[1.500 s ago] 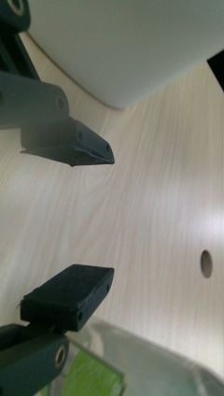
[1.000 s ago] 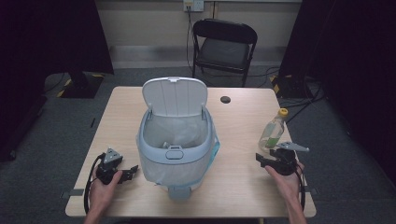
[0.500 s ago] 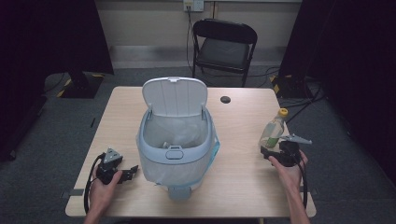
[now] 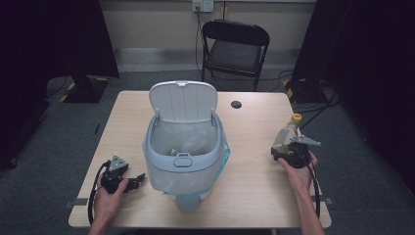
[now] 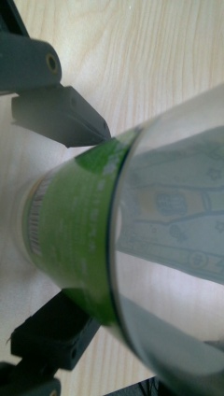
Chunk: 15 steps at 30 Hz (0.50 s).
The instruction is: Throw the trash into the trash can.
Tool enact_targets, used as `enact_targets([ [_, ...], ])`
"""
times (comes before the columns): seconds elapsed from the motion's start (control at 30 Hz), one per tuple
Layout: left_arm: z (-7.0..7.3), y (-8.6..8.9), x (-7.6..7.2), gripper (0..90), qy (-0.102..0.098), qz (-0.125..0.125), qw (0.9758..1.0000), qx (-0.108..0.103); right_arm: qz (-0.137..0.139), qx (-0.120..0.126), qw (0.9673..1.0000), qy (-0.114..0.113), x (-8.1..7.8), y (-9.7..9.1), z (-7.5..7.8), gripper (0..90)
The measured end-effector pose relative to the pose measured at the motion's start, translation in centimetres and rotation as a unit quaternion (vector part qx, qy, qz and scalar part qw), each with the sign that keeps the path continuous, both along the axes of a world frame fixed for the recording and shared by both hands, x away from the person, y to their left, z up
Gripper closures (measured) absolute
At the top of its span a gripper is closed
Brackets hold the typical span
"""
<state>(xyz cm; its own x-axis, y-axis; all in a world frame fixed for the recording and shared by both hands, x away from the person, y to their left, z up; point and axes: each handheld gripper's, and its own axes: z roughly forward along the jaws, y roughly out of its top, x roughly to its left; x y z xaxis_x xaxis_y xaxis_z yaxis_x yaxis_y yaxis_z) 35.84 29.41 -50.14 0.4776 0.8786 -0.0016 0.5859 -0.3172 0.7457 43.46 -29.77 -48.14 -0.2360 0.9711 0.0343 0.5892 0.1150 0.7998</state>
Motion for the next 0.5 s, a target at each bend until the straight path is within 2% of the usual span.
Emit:
enact_targets([
  [0.17,0.0,0.0,0.0,20.0,0.001,0.0,1.0,-0.001,-0.003,0.005,1.0,-0.001,0.4,-0.2,-0.4,25.9],
  [0.27,0.0,0.0,0.0,20.0,0.001,0.0,1.0,-0.001,-0.006,-0.009,0.9999,-0.003,0.2,0.1,-0.3,26.8],
  [0.5,0.0,0.0,0.0,20.0,0.001,0.0,1.0,0.0,0.03,-0.014,0.9994,0.01,-1.5,1.8,-0.1,27.0],
])
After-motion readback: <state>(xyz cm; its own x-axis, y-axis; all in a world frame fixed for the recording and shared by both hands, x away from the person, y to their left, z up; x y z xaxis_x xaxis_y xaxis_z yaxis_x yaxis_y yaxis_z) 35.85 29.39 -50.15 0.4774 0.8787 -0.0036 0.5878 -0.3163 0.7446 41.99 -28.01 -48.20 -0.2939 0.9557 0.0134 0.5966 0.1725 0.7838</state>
